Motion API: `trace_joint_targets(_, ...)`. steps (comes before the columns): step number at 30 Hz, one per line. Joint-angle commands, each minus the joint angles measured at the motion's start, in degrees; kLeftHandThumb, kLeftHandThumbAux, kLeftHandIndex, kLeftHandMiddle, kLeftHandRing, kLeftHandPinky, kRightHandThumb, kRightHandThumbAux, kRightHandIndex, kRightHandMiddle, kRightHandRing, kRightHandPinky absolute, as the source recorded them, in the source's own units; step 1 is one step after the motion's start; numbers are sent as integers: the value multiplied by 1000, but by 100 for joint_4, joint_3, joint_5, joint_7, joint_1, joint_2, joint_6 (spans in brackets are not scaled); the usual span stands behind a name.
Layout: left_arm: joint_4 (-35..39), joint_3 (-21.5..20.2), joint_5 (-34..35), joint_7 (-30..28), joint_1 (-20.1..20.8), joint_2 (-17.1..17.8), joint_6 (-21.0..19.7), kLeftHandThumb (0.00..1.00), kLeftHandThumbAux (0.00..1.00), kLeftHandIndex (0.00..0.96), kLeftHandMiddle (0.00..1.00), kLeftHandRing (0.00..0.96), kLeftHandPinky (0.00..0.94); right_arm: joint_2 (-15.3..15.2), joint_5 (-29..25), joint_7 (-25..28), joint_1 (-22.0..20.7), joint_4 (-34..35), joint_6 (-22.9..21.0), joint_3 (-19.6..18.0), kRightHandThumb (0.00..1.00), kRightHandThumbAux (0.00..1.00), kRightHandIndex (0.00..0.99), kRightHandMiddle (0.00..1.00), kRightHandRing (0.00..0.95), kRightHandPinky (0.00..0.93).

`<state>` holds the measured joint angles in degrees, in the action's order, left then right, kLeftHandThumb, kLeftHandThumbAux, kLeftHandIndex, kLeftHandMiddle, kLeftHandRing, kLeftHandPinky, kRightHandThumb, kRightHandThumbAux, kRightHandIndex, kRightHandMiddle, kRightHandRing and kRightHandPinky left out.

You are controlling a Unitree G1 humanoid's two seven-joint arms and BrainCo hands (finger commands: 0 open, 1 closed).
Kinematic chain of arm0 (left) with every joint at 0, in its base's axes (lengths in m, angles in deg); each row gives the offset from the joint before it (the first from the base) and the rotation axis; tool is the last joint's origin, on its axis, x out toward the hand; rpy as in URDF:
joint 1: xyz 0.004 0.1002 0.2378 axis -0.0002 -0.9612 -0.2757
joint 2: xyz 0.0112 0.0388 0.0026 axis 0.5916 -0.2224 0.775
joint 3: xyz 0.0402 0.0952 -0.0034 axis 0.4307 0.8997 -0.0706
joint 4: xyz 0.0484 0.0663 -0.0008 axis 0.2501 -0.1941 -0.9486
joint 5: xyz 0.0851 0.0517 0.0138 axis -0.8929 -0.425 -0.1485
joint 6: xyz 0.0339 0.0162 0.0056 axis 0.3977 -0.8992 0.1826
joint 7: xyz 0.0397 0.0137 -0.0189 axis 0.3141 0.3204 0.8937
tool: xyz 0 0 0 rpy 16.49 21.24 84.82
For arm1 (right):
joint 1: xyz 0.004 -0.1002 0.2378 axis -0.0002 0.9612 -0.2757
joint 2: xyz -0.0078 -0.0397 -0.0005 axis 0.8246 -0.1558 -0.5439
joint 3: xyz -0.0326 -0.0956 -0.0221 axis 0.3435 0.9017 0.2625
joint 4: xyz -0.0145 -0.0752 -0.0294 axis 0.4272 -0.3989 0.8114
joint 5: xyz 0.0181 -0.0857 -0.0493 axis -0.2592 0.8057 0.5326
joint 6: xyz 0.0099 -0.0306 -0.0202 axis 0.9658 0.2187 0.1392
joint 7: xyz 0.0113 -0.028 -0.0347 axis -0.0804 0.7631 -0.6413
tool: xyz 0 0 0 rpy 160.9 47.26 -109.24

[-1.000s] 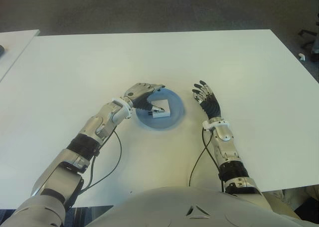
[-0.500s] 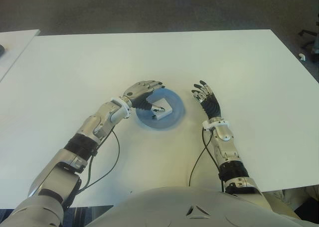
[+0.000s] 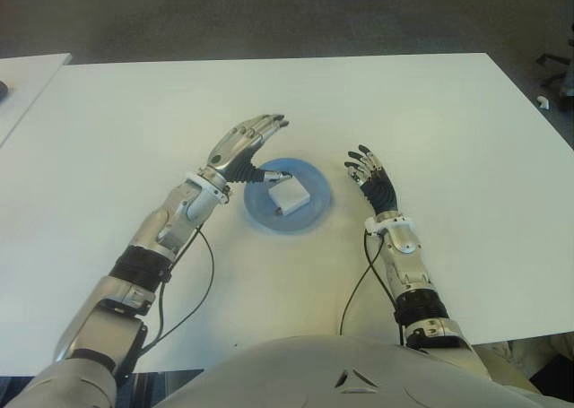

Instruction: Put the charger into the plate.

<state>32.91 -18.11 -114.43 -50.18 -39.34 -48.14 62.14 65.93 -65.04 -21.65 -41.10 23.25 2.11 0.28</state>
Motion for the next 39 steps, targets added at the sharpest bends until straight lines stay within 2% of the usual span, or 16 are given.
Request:
trace_joint_targets(1, -281, -353, 1123, -280, -222, -296, 416, 272, 478, 32, 53, 49, 67, -27, 47, -22, 60, -182, -132, 1, 12, 621, 0, 175, 206, 209)
trace_joint_targets(4, -367, -578, 1947, -675, -285, -435, 495, 254, 524, 41, 55, 49, 57, -42, 53, -26, 42, -210, -126, -4, 10, 620, 0, 170, 201, 203)
trace_joint_targets(7, -887, -982, 2923, -1135, -229, -599, 633, 233, 567, 40, 45, 38, 37, -48, 54, -26, 33, -222, -132, -2, 8, 617, 0, 159, 190, 192)
trace_joint_targets(12, -1738, -1358, 3486, -1466, -31, -846, 871, 184, 607, 10, 15, 9, 4, -60, 42, -20, 16, -239, -148, -8, 6, 614, 0, 125, 158, 169)
trace_joint_targets(18, -2492, -1603, 3660, -1739, 113, -1105, 1233, 102, 588, 0, 1, 0, 0, -68, 18, -2, -4, -257, -147, -18, 2, 602, 0, 86, 115, 133)
trace_joint_targets(24, -3011, -1745, 3701, -2022, 247, -1219, 1442, 41, 548, 0, 0, 0, 0, -68, 9, -22, -20, -297, -117, -39, 0, 590, 0, 45, 66, 92)
trace_joint_targets(32, -3402, -1861, 3709, -2412, 299, -1213, 1581, 18, 523, 0, 0, 0, 0, -3, -3, -171, -34, -319, -39, -96, 0, 565, 0, 9, 24, 58)
trace_joint_targets(39, -3869, -1898, 3536, -2504, 345, -1160, 1743, 20, 478, 0, 0, 0, 0, 24, -26, -294, -29, -324, 21, -164, 57, 584, 0, 0, 1, 36)
